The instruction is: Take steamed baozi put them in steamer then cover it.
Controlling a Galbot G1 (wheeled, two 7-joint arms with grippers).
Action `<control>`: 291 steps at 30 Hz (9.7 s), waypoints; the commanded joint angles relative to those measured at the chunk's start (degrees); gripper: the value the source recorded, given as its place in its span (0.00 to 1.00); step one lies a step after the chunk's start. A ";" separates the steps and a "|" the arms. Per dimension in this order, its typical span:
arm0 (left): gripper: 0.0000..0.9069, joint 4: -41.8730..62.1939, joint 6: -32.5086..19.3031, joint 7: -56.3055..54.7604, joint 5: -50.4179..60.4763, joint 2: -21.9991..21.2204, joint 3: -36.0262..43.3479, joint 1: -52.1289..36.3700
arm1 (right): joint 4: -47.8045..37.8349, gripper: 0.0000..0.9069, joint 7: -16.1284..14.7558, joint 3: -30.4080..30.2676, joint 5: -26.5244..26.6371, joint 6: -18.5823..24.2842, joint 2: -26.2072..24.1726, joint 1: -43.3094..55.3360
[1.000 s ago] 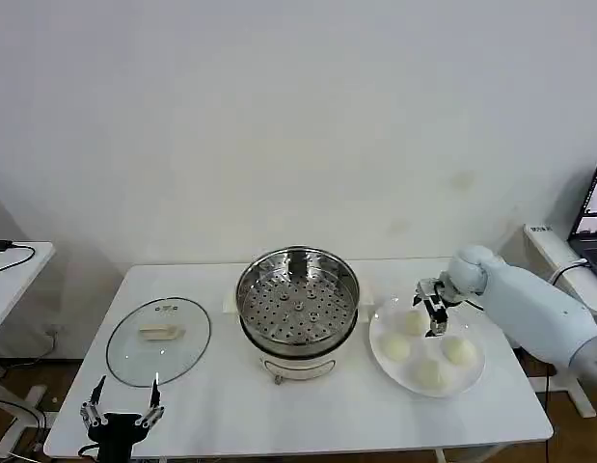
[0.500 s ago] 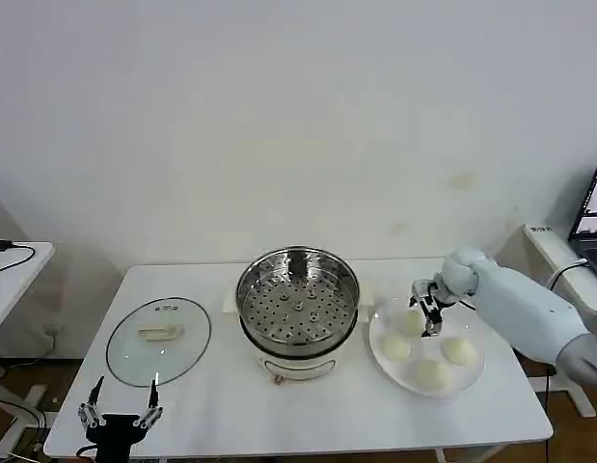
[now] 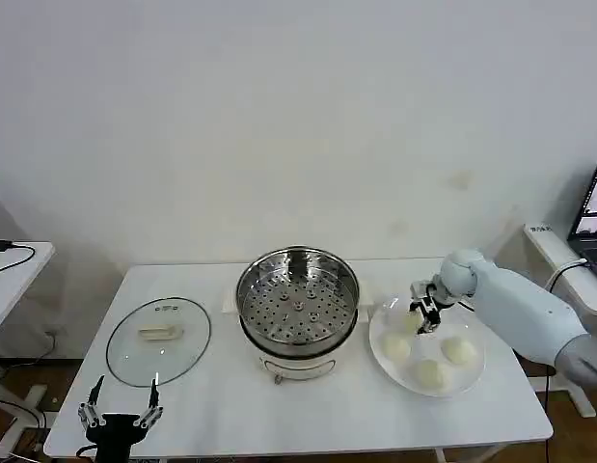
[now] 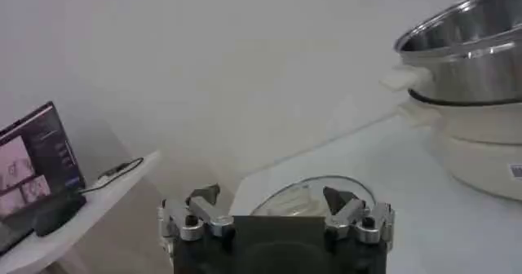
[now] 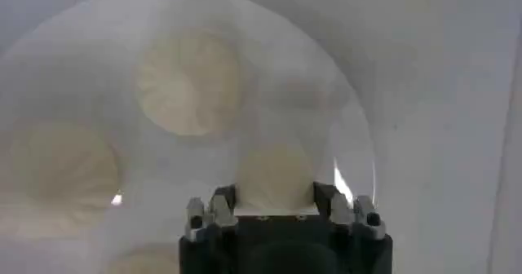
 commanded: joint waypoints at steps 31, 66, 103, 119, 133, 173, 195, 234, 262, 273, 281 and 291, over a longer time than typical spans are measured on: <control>1.00 -0.01 1.85 1.71 -5.16 2.96 0.10 -1.18 | 17.71 0.72 6.76 -25.59 22.70 4.33 4.82 36.52; 1.00 0.25 2.55 2.62 -7.14 4.25 -2.30 -1.44 | 1.45 0.71 13.07 -29.89 -4.22 33.49 24.77 27.48; 1.00 0.39 2.50 2.70 -6.99 4.05 -2.14 -1.52 | -0.68 1.00 16.30 -28.73 -5.45 36.30 25.61 27.20; 1.00 -0.68 2.90 3.48 -6.77 4.58 -0.77 -1.97 | 27.53 1.00 10.93 -39.34 20.58 11.21 2.00 49.24; 1.00 -2.36 3.77 4.47 -7.72 7.23 -0.29 -2.57 | 31.80 1.00 9.99 -37.43 19.09 0.90 -20.41 38.26; 1.00 -1.39 3.89 4.99 -7.22 7.25 -1.11 -3.69 | 23.83 1.00 10.59 -30.37 21.42 -10.94 -8.83 15.28; 1.00 -0.92 3.92 5.06 -7.24 6.99 -1.02 -3.94 | 18.16 1.00 10.70 -28.66 17.30 -10.54 -4.32 12.60; 1.00 -2.20 4.40 5.20 -7.33 6.82 -0.85 -4.05 | 24.51 0.68 9.44 -30.12 20.61 -10.99 -12.26 24.53; 1.00 -0.99 5.16 5.70 -7.87 9.17 -0.23 -7.87 | 30.70 0.69 11.71 -34.85 40.34 -17.62 5.56 43.41; 1.00 -1.15 5.50 5.69 -8.83 9.63 -2.06 -8.30 | 25.46 0.70 17.01 -35.05 50.38 -27.11 20.51 37.28; 1.00 -1.31 5.51 5.69 -8.95 9.42 -2.27 -8.93 | 22.01 0.70 17.78 -34.86 53.70 -32.54 25.21 34.27; 1.00 -2.10 5.38 5.68 -8.96 8.95 -2.12 -8.71 | 15.15 0.70 16.76 -34.53 48.96 -33.17 28.17 30.64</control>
